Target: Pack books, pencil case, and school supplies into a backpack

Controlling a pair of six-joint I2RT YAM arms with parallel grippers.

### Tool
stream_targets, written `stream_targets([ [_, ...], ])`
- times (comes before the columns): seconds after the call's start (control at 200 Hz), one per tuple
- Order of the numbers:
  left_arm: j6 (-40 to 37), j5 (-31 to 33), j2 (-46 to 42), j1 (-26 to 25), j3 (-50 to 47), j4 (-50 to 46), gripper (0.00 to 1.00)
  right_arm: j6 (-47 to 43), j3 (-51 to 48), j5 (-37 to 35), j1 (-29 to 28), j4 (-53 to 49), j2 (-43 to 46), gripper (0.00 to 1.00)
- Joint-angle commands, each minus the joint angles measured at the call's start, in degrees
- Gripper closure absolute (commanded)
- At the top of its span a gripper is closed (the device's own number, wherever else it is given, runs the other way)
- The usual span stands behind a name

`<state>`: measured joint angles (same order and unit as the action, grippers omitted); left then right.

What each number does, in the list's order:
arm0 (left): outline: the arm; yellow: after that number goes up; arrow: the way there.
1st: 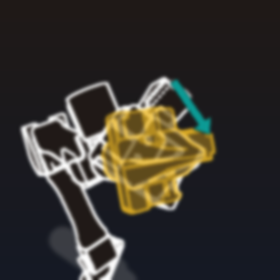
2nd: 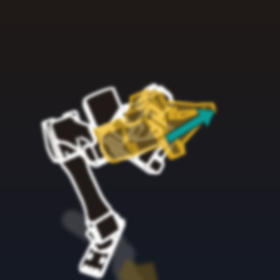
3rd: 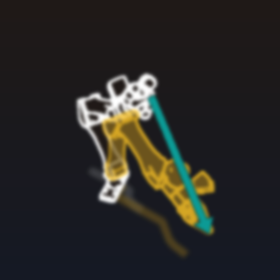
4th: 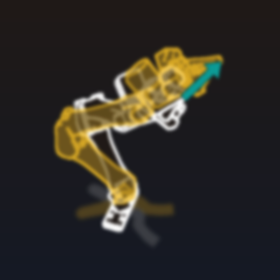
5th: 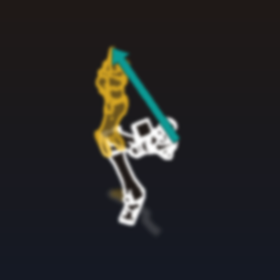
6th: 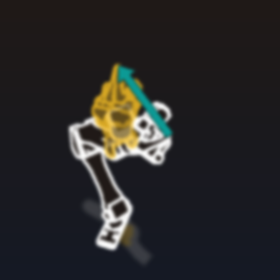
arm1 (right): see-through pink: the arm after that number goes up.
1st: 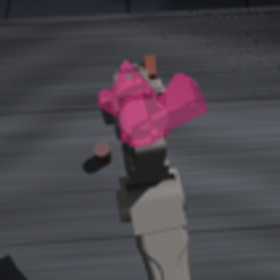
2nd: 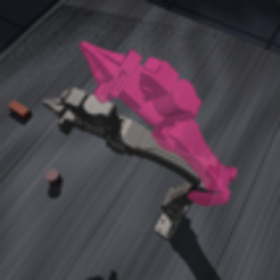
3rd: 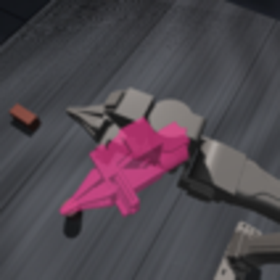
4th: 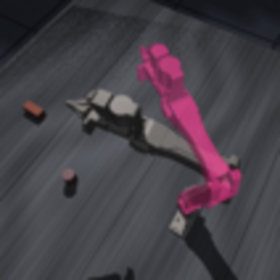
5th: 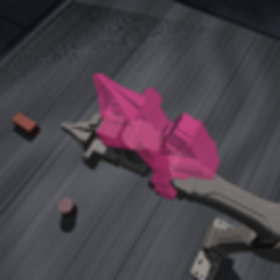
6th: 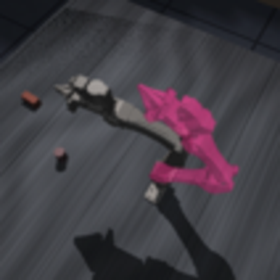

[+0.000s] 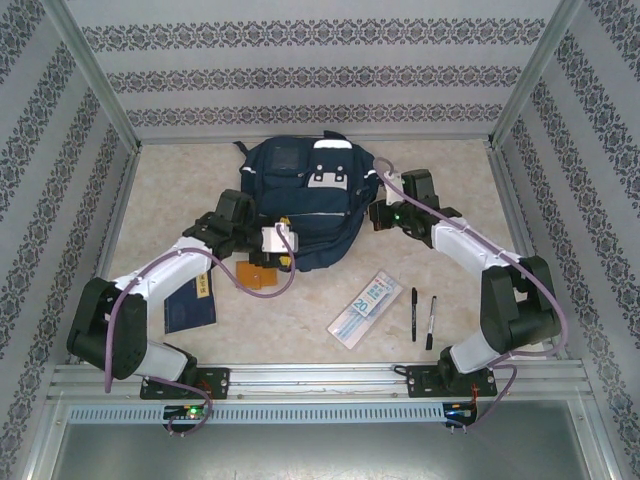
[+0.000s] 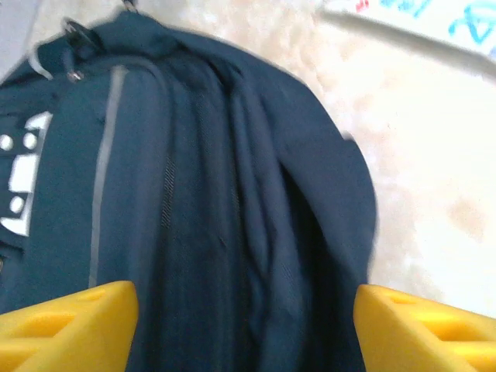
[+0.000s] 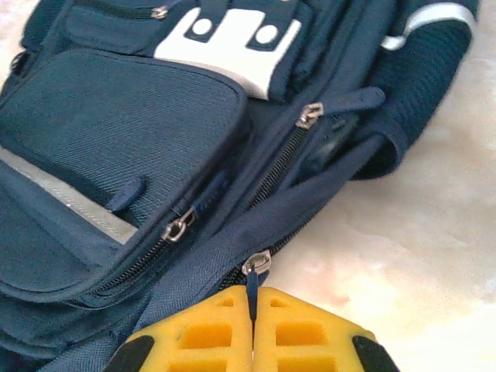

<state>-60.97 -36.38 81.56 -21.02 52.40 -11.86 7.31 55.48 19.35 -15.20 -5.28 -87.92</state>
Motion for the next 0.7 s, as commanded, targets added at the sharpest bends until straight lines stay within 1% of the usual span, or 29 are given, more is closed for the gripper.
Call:
stream_targets([
  [0.0,8.3,-4.6,0.7,-0.9,3.9,-2.1,0.24,-1.1,-0.8,2.4,-1.6,3.6,2.9,1.00],
  [0.06,12.2,-2.4,2.6,-2.5,4.6,0.8,0.23,-1.1,-1.2,3.0,-1.9,3.7,3.2,1.00],
  [0.14,12.3,1.0,6.1,-4.4,6.5,0.3,0.23,-1.3,-1.5,3.6,-2.2,3.6,3.5,1.00],
  [0.23,14.4,4.4,9.9,-6.0,8.8,0.1,0.24,-1.3,-1.8,4.3,-2.3,3.3,3.5,1.00],
  [0.275,15.3,3.9,11.5,-6.4,9.9,-0.6,0.24,-1.3,-2.0,4.5,-2.3,3.1,3.7,1.00],
  [0.35,17.4,1.1,13.0,-6.8,11.1,-0.8,0.20,-1.2,-2.5,5.0,-2.3,3.2,3.9,1.00],
  [0.405,18.8,0.9,14.0,-7.3,11.6,-1.2,0.18,-1.4,-2.7,5.3,-2.3,3.0,4.0,1.00],
  [0.48,18.4,0.9,15.3,-8.1,13.0,-3.7,0.18,-1.6,-3.0,5.3,-2.3,2.8,4.1,1.00],
  [0.535,17.7,2.2,16.3,-8.8,14.0,-5.5,0.20,-1.7,-3.2,5.3,-2.3,3.0,4.2,1.00],
  [0.695,16.2,9.0,19.5,-10.2,16.5,-8.9,0.36,-1.6,-3.4,5.2,-2.2,3.1,4.6,1.00],
])
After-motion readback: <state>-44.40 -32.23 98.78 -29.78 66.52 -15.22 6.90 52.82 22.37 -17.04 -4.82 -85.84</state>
